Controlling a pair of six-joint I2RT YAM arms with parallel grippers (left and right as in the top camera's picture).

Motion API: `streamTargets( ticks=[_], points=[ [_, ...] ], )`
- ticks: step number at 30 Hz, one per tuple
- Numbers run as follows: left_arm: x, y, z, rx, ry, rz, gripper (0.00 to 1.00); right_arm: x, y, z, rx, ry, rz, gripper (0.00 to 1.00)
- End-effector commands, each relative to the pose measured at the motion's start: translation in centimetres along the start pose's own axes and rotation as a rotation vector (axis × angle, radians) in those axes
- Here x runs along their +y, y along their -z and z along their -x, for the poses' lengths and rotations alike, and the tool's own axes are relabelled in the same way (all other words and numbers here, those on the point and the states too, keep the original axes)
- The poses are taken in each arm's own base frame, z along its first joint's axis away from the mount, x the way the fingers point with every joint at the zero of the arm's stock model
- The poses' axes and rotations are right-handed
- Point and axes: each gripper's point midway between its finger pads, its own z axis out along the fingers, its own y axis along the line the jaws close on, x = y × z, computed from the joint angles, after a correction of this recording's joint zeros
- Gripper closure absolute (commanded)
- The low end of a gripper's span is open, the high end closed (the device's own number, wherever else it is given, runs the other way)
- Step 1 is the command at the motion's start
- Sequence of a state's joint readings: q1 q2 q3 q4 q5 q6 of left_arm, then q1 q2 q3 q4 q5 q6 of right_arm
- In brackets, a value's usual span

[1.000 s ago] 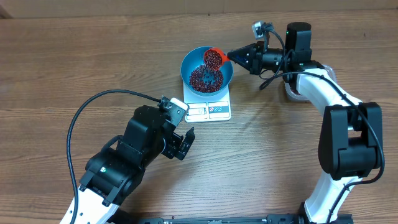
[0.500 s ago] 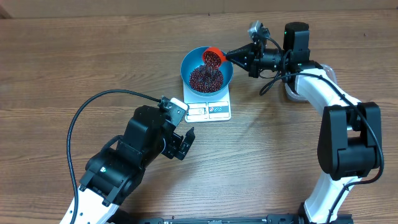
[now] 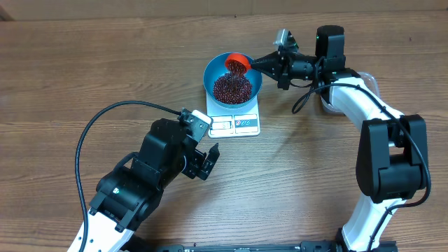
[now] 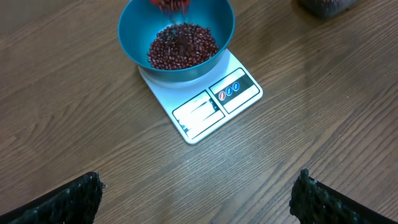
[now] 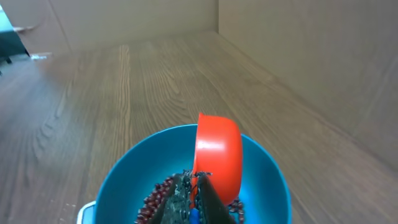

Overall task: Scoop item into bowl and weigh 150g on scale
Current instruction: 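Tilt the scoop with the right gripper to pour beans into the bowl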

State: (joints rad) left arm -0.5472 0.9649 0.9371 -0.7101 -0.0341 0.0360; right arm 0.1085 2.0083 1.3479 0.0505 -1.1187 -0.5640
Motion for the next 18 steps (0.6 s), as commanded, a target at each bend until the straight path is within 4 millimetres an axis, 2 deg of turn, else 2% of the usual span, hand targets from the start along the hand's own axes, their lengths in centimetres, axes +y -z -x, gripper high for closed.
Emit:
streamTargets(
  ticks=[1, 11, 18],
  points=[
    [0.3, 0.0, -0.1, 0.0, -0.016, 0.01, 0.0, 0.1, -0.3, -0.5, 0.001, 0.09, 0.011, 0.96],
    [0.3, 0.0, -0.1, 0.0, -0.016, 0.01, 0.0, -1.4, -0.2, -1.3, 0.06, 0.294, -0.067, 0.96],
    [0.3, 0.0, -0.1, 0.0, -0.016, 0.01, 0.0, -1.8, -0.2, -1.6, 0.078, 0.295, -0.092, 0.96]
  ],
)
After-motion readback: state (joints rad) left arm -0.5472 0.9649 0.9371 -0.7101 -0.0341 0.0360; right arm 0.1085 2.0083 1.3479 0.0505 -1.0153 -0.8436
